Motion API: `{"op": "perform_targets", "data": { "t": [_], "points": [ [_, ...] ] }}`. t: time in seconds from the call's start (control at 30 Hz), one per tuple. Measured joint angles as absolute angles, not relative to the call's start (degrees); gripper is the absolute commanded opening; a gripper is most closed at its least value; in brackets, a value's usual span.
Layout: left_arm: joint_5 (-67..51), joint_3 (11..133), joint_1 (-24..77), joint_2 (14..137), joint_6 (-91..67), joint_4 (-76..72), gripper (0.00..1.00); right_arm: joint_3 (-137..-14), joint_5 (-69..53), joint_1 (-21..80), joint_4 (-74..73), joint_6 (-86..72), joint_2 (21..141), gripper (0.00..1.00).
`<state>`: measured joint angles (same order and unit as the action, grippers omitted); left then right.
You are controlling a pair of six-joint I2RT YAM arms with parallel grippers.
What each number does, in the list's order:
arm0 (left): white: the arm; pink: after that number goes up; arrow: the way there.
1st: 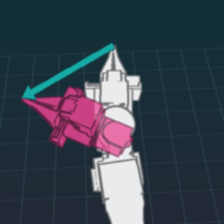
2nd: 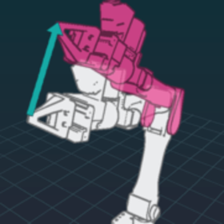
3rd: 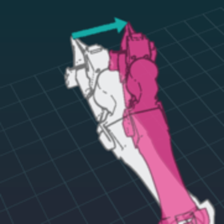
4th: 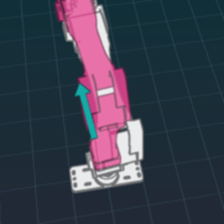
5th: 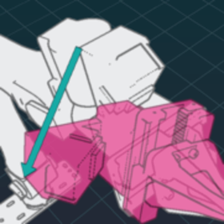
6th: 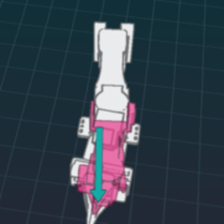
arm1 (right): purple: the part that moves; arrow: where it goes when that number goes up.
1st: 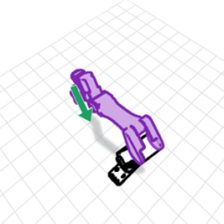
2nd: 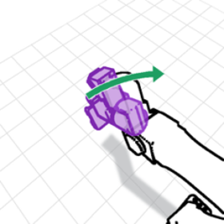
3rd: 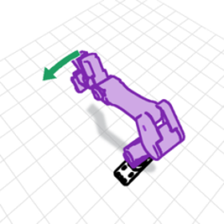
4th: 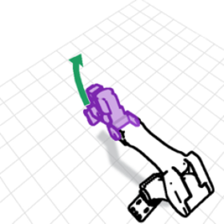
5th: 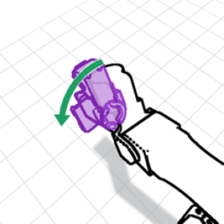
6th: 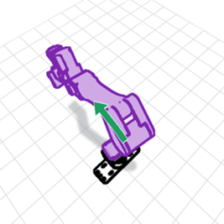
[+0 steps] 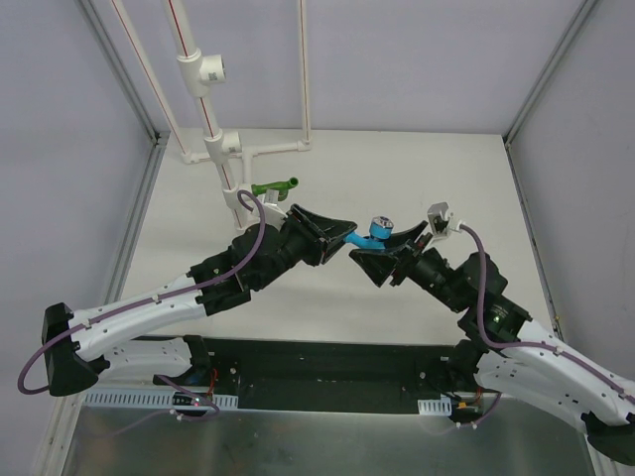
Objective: Install the water faucets
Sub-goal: Pick up the water faucet from the center of the board.
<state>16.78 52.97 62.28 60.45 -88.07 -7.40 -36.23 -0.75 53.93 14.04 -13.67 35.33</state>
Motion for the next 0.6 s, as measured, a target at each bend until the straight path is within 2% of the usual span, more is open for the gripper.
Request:
{"op": "perform_targets", "data": {
  "t": [0.2, 0.6],
  "points": [
    [16.51, 52.97, 62.3, 60.45, -88.4, -7.4, 0.0, -35.75, -0.93, 53.93, 14.31, -8.91, 35.27, 0.56],
    [17.45, 52.97, 62.3, 59.83, -88.49, -6.13, 0.0, -39.2, 0.25, 53.93, 3.9, 0.4, 31.75, 0.62]
  ]
}}
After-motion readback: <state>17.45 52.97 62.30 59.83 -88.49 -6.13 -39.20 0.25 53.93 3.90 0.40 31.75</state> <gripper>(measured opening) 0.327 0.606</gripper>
